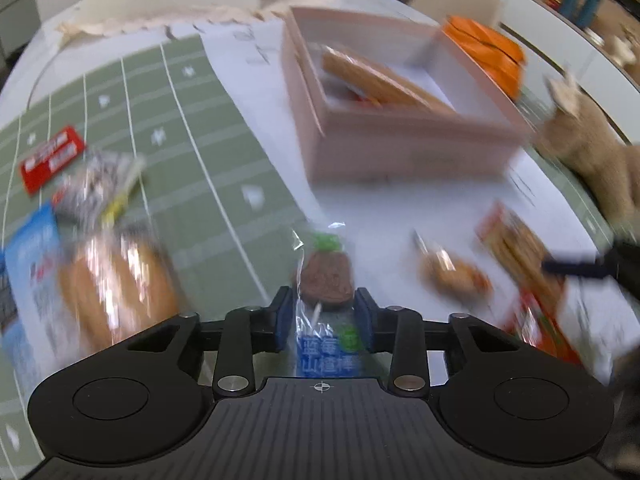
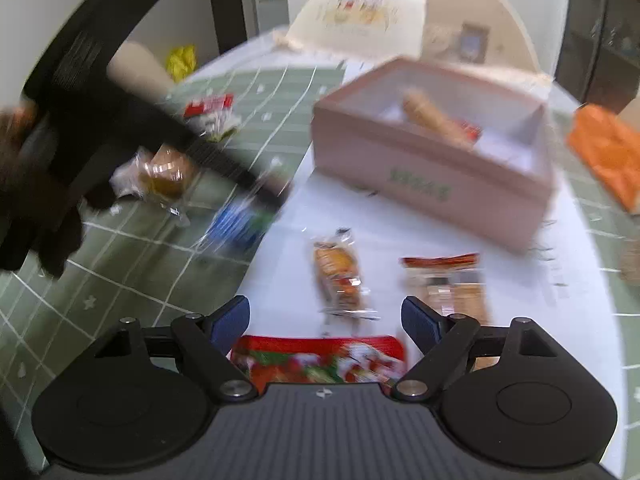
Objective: Organize snacks
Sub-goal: 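Grasp the large red bread packet with the right gripper, then lift the red bread packet with the right gripper while the left holds the lollipop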
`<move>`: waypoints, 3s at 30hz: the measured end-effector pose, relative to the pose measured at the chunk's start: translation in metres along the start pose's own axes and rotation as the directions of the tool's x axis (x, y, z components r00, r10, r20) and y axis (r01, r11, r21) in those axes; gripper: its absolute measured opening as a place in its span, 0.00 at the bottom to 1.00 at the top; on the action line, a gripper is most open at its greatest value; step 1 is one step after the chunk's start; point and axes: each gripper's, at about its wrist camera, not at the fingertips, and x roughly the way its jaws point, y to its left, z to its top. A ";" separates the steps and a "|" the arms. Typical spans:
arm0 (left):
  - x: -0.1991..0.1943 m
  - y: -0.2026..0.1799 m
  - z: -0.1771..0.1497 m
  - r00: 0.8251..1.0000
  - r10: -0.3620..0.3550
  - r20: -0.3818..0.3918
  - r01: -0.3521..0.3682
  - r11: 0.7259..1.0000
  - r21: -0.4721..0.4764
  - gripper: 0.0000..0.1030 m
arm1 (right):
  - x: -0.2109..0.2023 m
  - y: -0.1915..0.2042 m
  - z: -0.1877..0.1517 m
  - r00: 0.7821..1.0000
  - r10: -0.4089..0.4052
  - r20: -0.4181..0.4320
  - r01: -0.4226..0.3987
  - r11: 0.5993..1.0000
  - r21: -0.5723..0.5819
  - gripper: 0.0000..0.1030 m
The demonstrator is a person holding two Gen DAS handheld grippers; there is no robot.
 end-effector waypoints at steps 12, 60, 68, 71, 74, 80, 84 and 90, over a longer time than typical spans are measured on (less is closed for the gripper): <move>-0.018 -0.021 -0.035 1.000 0.008 -0.026 -0.007 0.999 0.051 0.42 | -0.015 0.019 -0.040 0.977 0.031 -0.211 -0.031 1.000 0.005 0.87; -0.008 -0.029 -0.026 0.999 -0.002 0.033 0.001 0.999 0.045 0.44 | -0.015 -0.004 -0.036 0.985 -0.125 -0.120 0.122 0.992 -0.029 0.87; -0.008 -0.030 -0.027 0.999 0.000 0.036 -0.001 0.999 0.050 0.44 | -0.005 0.020 -0.045 0.985 -0.164 -0.044 0.163 0.986 -0.025 0.98; -0.008 -0.031 -0.028 0.999 0.001 0.044 -0.004 0.999 0.050 0.44 | -0.002 0.016 -0.047 0.983 -0.183 -0.001 0.183 0.983 0.014 1.00; -0.008 -0.032 -0.029 0.999 0.005 0.045 -0.008 0.998 0.063 0.44 | 0.003 0.006 -0.044 0.988 -0.156 0.014 0.155 0.987 0.030 1.00; -0.009 -0.030 -0.028 0.999 0.000 0.048 -0.003 0.998 0.059 0.44 | 0.005 -0.019 -0.030 0.989 -0.139 -0.055 0.141 0.989 0.034 0.97; -0.009 -0.032 -0.030 0.998 0.005 0.059 -0.008 0.998 0.061 0.44 | 0.009 -0.034 -0.031 0.986 -0.146 -0.077 0.149 0.988 0.048 0.98; -0.008 -0.033 -0.030 0.998 0.009 0.057 -0.013 0.997 0.073 0.44 | 0.021 -0.043 -0.024 0.996 -0.079 -0.035 0.080 0.997 0.024 1.00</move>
